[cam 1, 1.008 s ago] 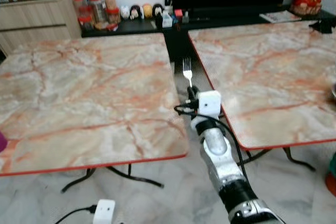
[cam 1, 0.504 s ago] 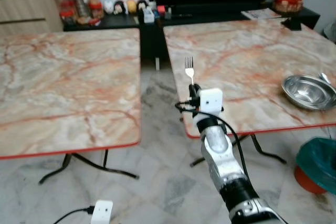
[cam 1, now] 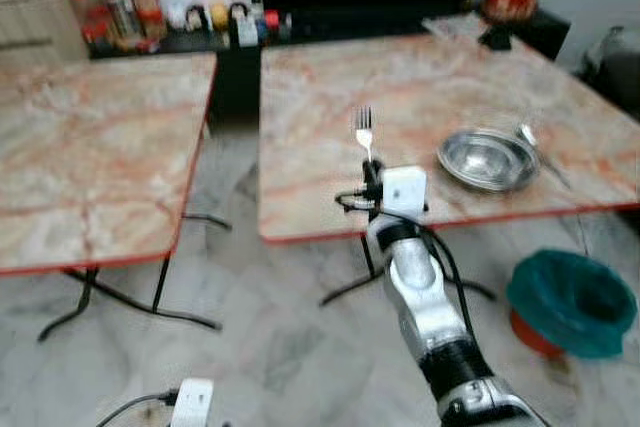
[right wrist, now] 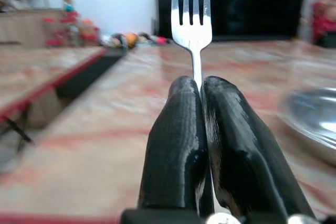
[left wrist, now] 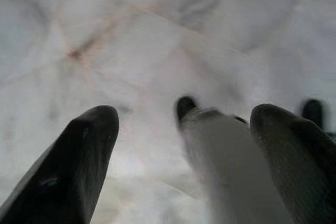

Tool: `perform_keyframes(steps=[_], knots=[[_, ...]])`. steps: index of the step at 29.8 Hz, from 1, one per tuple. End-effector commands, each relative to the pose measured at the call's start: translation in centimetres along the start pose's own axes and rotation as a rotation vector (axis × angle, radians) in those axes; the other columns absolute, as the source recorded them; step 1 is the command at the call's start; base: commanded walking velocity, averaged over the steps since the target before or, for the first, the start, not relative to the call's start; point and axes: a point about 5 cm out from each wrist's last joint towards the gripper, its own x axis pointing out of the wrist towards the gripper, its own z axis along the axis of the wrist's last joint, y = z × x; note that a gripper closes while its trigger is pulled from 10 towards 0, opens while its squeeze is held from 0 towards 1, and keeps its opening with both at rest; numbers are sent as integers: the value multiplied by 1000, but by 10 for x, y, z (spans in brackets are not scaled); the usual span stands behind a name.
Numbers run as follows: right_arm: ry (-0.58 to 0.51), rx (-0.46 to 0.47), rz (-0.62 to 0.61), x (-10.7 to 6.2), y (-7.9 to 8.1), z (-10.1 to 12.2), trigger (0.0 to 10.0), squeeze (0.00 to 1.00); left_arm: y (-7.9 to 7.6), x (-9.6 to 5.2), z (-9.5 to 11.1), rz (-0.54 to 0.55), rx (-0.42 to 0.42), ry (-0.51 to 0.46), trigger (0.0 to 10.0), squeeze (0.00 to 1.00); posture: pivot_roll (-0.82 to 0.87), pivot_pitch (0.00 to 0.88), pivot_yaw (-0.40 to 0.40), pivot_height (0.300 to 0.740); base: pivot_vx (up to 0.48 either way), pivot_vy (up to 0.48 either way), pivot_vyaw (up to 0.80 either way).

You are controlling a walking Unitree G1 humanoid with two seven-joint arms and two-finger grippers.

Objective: Setting the table

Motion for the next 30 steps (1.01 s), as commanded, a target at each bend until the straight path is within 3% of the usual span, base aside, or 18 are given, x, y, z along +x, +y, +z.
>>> perform_keyframes(steps=[1, 11, 21, 30], knots=[[-24, 9, 8, 3, 6, 7, 10000, 0, 5, -1, -5, 3, 20, 16, 10000, 0, -52, 0, 63, 740, 0, -480, 0], [-16, -3, -19, 2, -3, 6, 10000, 0, 6, -3, -9, 3, 13, 23, 10000, 0, -55, 0, 57, 740, 0, -477, 0], [-24, 4, -24, 6, -1, 10, 10000, 0, 7, -2, -6, -3, -43, -1, 10000, 0, -45, 0, 55, 740, 0, 0, 0], [-25, -12, -32, 7, -3, 11, 10000, 0, 9, -1, -1, 5, -37, -6, 10000, 0, -45, 0, 58, 740, 363, 0, 0]])
